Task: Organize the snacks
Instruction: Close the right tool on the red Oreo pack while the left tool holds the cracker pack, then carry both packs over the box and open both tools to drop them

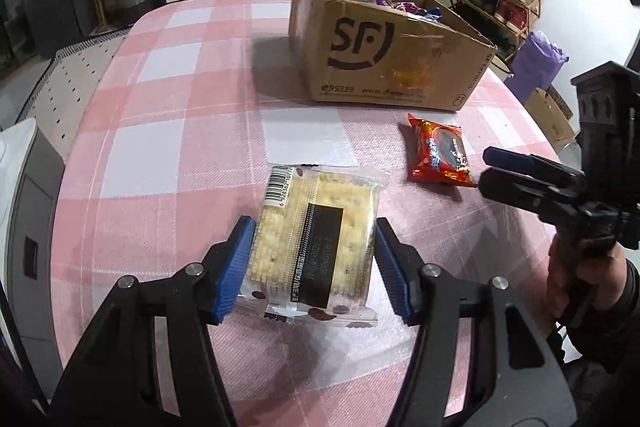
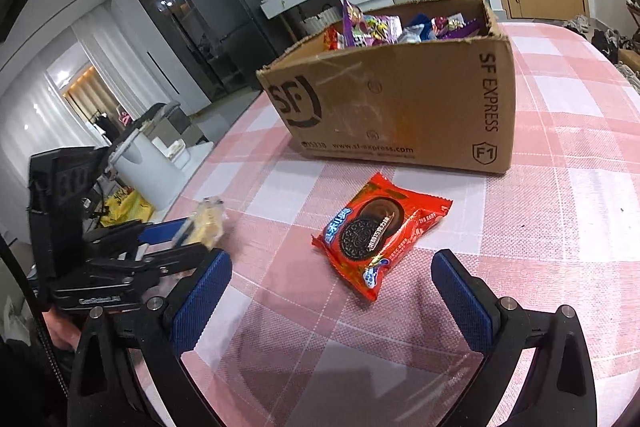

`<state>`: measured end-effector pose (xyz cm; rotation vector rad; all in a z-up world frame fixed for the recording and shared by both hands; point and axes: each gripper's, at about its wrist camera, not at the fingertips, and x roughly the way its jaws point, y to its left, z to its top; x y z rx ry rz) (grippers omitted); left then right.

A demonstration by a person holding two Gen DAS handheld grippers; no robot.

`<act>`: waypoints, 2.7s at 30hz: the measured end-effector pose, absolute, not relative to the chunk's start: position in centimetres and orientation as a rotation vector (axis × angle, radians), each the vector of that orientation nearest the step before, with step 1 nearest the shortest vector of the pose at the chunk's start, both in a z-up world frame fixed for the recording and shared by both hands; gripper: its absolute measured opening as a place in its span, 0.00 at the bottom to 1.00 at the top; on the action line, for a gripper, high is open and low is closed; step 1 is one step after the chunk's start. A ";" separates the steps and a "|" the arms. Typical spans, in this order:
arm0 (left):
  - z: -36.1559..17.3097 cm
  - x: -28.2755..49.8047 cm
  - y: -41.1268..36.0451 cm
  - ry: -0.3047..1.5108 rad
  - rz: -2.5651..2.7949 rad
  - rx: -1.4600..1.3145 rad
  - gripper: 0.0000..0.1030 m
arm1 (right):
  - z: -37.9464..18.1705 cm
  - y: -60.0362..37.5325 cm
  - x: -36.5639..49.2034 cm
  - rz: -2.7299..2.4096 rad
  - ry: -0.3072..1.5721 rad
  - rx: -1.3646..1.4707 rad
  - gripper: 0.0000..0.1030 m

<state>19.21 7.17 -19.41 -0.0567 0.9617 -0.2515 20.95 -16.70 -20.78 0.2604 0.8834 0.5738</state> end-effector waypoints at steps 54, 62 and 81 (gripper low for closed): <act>-19.2 16.5 9.0 0.980 -0.192 -0.127 0.55 | -20.9 -18.1 22.5 0.467 0.845 0.278 0.44; -17.5 16.4 8.0 0.941 -0.189 -0.111 0.55 | -18.2 -20.6 20.2 0.491 0.766 0.312 0.44; -11.3 19.8 3.4 0.817 -0.260 -0.051 0.55 | -8.9 -20.8 16.5 0.605 0.579 0.273 0.44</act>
